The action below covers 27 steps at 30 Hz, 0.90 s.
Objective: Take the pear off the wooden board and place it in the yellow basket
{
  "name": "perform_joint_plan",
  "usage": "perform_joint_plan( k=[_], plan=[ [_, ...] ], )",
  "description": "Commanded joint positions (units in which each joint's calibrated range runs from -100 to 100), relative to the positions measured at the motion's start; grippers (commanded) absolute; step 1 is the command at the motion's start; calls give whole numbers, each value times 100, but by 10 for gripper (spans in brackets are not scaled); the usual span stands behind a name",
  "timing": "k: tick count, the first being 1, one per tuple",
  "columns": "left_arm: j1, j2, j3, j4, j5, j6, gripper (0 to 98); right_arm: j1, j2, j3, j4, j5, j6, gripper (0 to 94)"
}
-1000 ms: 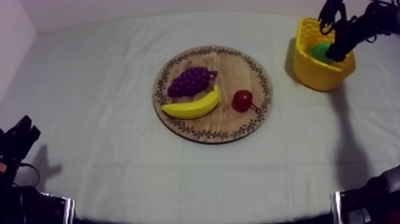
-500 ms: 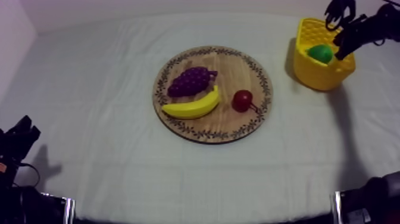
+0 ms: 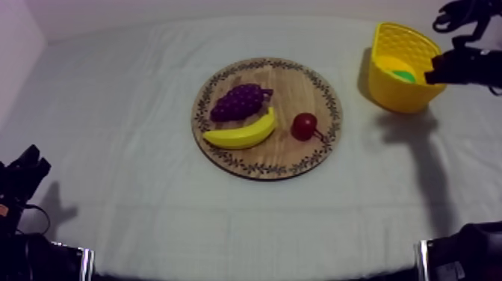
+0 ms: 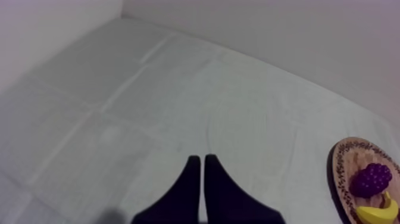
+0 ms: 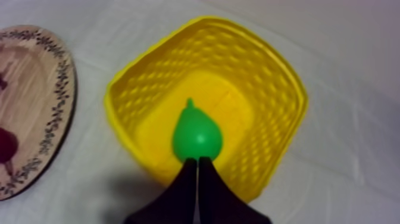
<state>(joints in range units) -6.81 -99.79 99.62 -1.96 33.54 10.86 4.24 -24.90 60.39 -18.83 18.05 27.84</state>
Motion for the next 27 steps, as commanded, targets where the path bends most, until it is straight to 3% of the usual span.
perform_joint_plan(
  k=[1, 11, 14, 18, 27],
  plan=[
    [-3, -4, 4, -2, 1, -2, 1, -55, -842, 682, 4, 109, -123, 7],
    [-3, -4, 4, -2, 1, -1, 1, -342, -3430, 2226, 311, 1005, -699, 7],
    [-3, -4, 4, -2, 1, -2, 1, -378, -4247, 2656, 447, 1222, -993, 14],
    [-3, -4, 4, -2, 1, 0, 1, -307, -5338, 3106, 754, 1676, -1681, 34],
    [-3, -4, 4, -2, 1, 0, 1, -369, -6696, 3505, 1170, 2882, -2214, 5]
  ],
)
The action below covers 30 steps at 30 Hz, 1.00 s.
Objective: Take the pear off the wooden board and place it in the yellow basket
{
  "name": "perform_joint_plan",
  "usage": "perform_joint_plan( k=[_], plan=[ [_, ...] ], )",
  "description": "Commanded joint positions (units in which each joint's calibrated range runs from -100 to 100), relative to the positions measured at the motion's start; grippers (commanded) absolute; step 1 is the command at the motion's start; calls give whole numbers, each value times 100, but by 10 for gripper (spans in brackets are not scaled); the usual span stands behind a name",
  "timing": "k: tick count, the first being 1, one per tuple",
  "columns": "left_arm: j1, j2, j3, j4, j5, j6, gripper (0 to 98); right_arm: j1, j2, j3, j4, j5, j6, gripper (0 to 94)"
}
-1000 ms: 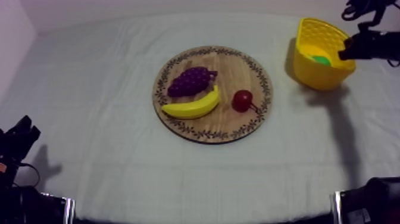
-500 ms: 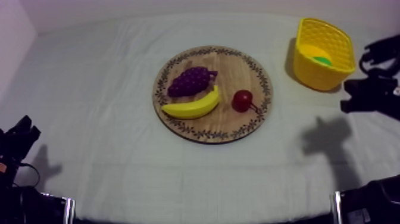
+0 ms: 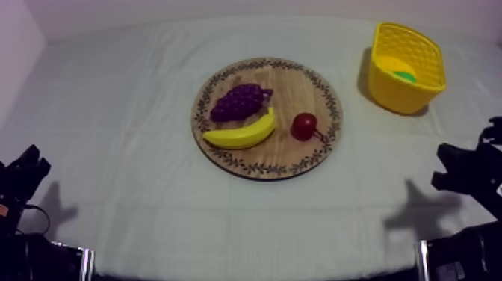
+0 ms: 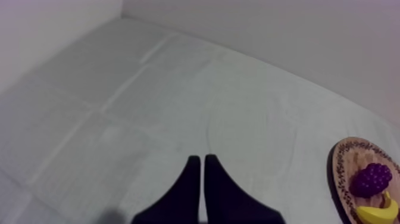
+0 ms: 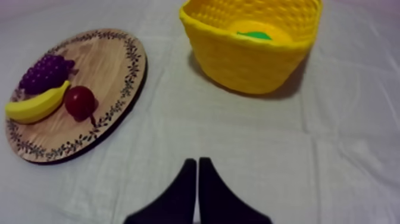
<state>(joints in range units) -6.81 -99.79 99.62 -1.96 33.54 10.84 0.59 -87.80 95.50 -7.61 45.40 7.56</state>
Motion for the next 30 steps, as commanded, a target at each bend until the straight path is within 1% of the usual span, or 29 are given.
perform_joint_plan(
  k=[1, 4, 7, 9, 10, 12, 16, 19, 22, 30],
  plan=[
    [-3, -4, 4, -2, 1, 2, 1, -9, -505, -3, 80, 226, -249, 4],
    [-3, -4, 4, -2, 1, 0, 1, -15, -690, 2, 148, 347, -379, 4],
    [-3, -4, 4, -2, 1, 2, 1, 0, -754, 14, 186, 347, -397, 3],
    [-3, -4, 4, -2, 1, 1, 1, -12, -771, 99, 273, 153, -455, 3],
    [-3, -4, 4, -2, 1, 0, 1, -31, -776, 191, 363, -101, -480, 3],
    [-3, -4, 4, -2, 1, 1, 1, -61, -782, 312, 505, -615, -334, 4],
    [-3, -4, 4, -2, 1, -1, 1, -83, -786, 400, 611, -744, 311, 4],
    [-3, -4, 4, -2, 1, 1, 1, -87, -787, 418, 634, -764, 586, 4],
    [-3, -4, 4, -2, 1, 2, 1, -89, -787, 424, 642, -770, 629, 4],
    [-3, -4, 4, -2, 1, 3, 1, -90, -787, 427, 645, -774, 532, 4]
  ],
)
